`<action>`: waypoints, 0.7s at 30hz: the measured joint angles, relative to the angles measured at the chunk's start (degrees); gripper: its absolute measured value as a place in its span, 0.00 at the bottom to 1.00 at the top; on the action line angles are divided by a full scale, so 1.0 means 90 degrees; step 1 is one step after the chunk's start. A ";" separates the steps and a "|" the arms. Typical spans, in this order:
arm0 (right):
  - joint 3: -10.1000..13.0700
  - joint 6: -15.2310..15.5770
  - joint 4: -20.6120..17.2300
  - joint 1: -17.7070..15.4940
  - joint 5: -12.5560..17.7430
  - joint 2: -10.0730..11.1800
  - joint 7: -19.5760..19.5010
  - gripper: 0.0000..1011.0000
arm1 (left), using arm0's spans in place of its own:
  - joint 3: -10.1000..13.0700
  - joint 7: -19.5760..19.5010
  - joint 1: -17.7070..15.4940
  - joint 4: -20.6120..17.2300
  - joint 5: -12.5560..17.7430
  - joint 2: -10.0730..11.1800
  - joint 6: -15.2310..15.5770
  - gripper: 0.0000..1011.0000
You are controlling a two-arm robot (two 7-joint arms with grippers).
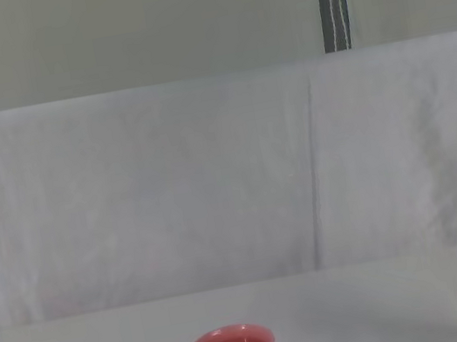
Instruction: Grasp the thermos with one hand and pour water into the cup lid.
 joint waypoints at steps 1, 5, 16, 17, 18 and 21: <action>0.0011 0.0006 -0.0027 -0.0027 0.0005 0.0004 -0.0009 0.99 | 0.0000 0.0000 0.0000 0.0000 0.0000 0.0000 0.0000 0.99; 0.0031 0.0033 -0.0120 -0.0113 0.0022 0.0013 -0.0023 0.99 | 0.0000 0.0000 0.0000 0.0000 0.0000 0.0000 0.0000 0.99; 0.0084 0.0057 -0.0389 -0.0364 0.0035 0.0043 -0.0070 0.99 | 0.0000 0.0000 0.0000 0.0000 0.0000 0.0000 0.0000 0.99; 0.0084 0.0061 -0.0438 -0.0401 0.0035 0.0054 -0.0068 0.99 | 0.0000 0.0000 0.0000 0.0000 0.0000 0.0000 0.0000 0.99; 0.0083 0.0063 -0.0466 -0.0421 0.0035 0.0062 -0.0063 0.99 | 0.0000 0.0000 0.0000 0.0000 0.0000 0.0000 0.0000 0.99; 0.0073 0.0076 -0.0578 -0.0488 0.0035 0.0095 -0.0028 0.99 | 0.0000 0.0000 0.0000 0.0000 0.0000 0.0000 0.0000 0.99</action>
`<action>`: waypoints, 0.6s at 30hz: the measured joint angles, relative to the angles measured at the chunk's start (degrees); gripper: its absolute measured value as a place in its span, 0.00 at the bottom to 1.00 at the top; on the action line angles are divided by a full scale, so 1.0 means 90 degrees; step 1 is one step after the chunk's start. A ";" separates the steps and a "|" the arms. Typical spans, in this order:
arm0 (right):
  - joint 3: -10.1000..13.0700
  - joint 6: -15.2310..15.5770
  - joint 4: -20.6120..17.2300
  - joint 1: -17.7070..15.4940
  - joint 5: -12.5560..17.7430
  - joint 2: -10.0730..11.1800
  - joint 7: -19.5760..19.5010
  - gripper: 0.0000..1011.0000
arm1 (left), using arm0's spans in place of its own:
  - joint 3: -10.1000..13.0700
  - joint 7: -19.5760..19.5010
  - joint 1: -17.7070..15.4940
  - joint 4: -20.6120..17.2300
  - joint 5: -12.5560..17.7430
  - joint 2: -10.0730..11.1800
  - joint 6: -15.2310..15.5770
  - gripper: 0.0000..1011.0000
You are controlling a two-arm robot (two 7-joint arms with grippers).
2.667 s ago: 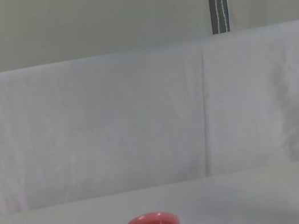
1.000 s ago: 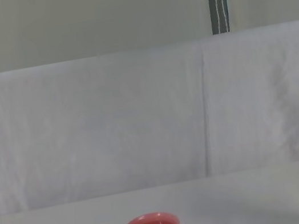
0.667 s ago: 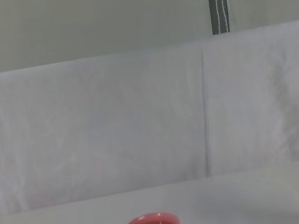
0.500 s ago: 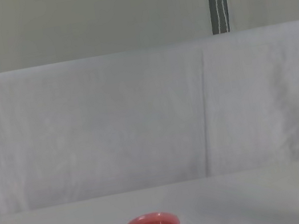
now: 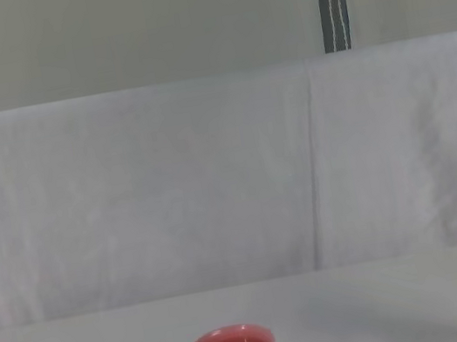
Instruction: Grasp the thermos with one hand and pour water into the cup lid.
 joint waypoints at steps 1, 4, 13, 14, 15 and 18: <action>-0.0002 0.0005 -0.0026 -0.0015 0.0000 0.0007 0.0004 0.99 | 0.0000 0.0000 0.0000 0.0000 0.0000 0.0000 0.0000 0.99; -0.0009 0.0020 -0.0141 -0.0082 0.0000 0.0046 0.0040 0.99 | 0.0000 0.0000 0.0000 0.0000 0.0000 0.0000 0.0000 0.99; -0.0020 0.0077 -0.0504 -0.0344 0.0032 0.0141 0.0098 0.99 | 0.0000 0.0000 0.0000 0.0000 0.0000 0.0000 0.0000 0.99; -0.0023 0.0078 -0.0529 -0.0366 0.0039 0.0145 0.0100 0.99 | 0.0000 0.0000 0.0000 0.0000 0.0000 0.0000 0.0000 0.99; -0.0026 0.0079 -0.0547 -0.0390 0.0046 0.0147 0.0101 0.99 | 0.0000 0.0000 0.0000 0.0000 0.0000 0.0000 0.0000 0.99; -0.0047 0.0078 -0.0608 -0.0480 0.0092 0.0149 0.0129 0.99 | 0.0000 0.0000 0.0000 0.0000 0.0000 0.0000 0.0000 0.99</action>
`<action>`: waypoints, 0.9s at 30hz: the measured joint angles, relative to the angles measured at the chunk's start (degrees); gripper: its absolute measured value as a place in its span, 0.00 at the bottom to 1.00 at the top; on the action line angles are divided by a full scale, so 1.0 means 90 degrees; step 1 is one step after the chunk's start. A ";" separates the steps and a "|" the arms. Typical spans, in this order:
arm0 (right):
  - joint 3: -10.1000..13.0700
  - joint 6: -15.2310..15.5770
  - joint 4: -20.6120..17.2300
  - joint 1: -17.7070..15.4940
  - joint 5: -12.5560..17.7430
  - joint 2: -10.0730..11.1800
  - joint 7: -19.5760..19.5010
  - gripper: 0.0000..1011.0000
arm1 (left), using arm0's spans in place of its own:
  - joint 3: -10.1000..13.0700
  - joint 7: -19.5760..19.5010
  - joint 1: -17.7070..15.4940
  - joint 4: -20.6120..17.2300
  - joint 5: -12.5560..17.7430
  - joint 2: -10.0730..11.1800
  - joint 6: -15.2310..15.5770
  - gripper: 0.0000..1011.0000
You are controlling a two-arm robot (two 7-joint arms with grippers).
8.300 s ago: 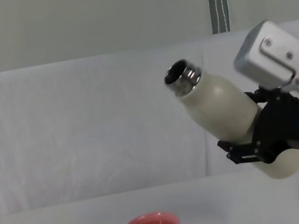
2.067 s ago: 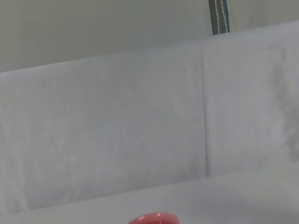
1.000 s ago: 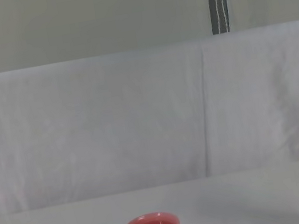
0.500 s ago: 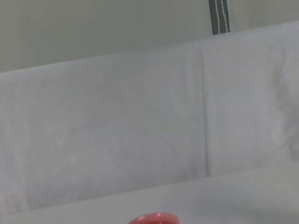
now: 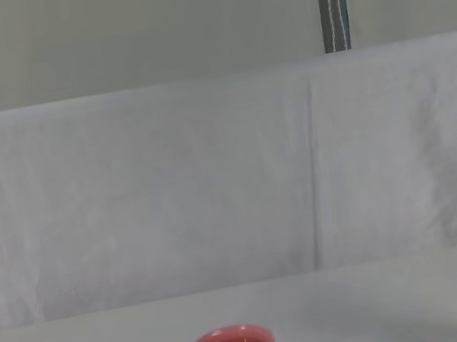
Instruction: Grasp the thermos with one hand and pour water into the cup lid.
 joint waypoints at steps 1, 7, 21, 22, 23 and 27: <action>-0.0009 -0.0003 -0.0008 -0.0020 0.0011 0.0000 0.0010 0.99 | 0.0000 0.0000 0.0000 0.0000 0.0000 0.0000 0.0000 0.99; -0.0108 -0.0055 -0.0021 -0.0111 0.0079 -0.0015 0.0073 0.99 | 0.0000 0.0000 0.0000 0.0000 0.0000 0.0000 0.0000 0.99; -0.0417 -0.0117 0.0004 -0.0239 0.0129 -0.0035 0.0168 0.99 | 0.0000 0.0000 0.0000 0.0000 0.0000 0.0000 0.0000 0.99; -0.0426 -0.0119 0.0004 -0.0247 0.0133 -0.0035 0.0168 0.99 | 0.0000 0.0000 0.0000 0.0000 0.0000 0.0000 0.0000 0.99; -0.0444 -0.0123 0.0002 -0.0258 0.0139 -0.0035 0.0168 0.99 | 0.0000 0.0000 0.0000 0.0000 0.0000 0.0000 0.0000 0.99; -0.0503 -0.0128 -0.0003 -0.0289 0.0150 -0.0036 0.0171 0.99 | 0.0000 0.0000 0.0000 0.0000 0.0000 0.0000 0.0000 0.99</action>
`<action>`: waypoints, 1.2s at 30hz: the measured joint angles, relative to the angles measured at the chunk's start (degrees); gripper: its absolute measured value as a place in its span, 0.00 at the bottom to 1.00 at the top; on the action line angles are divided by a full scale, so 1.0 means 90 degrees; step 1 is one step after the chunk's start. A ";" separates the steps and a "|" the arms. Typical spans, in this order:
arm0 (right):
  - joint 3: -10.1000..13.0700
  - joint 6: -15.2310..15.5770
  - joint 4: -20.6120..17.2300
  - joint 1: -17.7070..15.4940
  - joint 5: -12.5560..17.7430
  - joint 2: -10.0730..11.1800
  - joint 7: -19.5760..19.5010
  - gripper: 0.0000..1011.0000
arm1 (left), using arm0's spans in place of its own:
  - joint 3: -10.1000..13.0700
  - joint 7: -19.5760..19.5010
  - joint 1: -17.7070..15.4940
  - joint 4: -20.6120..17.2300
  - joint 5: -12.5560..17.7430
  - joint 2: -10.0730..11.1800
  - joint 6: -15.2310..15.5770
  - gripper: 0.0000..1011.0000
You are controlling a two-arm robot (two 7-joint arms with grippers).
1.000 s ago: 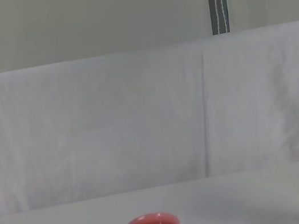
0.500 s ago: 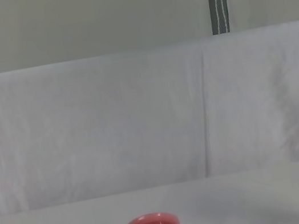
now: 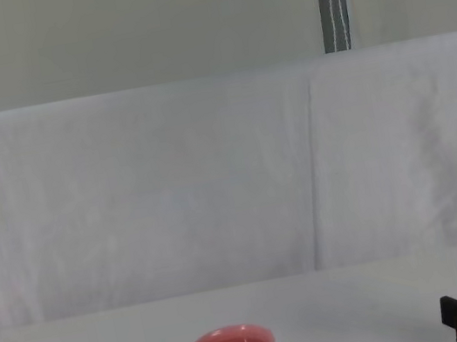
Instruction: Grasp the thermos with one hand and pour water into the cup lid.
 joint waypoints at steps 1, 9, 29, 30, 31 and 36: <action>-0.0021 -0.0007 -0.0003 -0.0008 0.0001 -0.0001 0.0000 0.99 | 0.0000 0.0000 0.0000 0.0000 0.0000 0.0000 0.0000 0.99; -0.0114 -0.0034 -0.0021 -0.0051 -0.0009 -0.0001 0.0001 0.99 | 0.0000 0.0000 0.0000 0.0000 0.0000 0.0000 0.0000 0.99; -0.0213 -0.0048 0.0014 -0.0031 -0.0022 0.0033 0.0056 0.99 | 0.0000 0.0000 0.0000 0.0000 0.0000 0.0000 0.0000 0.99; -0.0211 -0.0047 0.0015 -0.0031 -0.0022 0.0033 0.0056 0.99 | 0.0000 0.0000 0.0000 0.0000 0.0000 0.0000 0.0000 0.99; -0.0208 -0.0046 0.0014 -0.0032 -0.0022 0.0032 0.0055 0.99 | 0.0000 0.0000 0.0000 0.0000 0.0000 0.0000 0.0000 0.99; -0.0206 -0.0043 0.0014 -0.0031 -0.0023 0.0031 0.0053 0.99 | 0.0000 0.0000 0.0000 0.0000 0.0000 0.0000 0.0000 0.99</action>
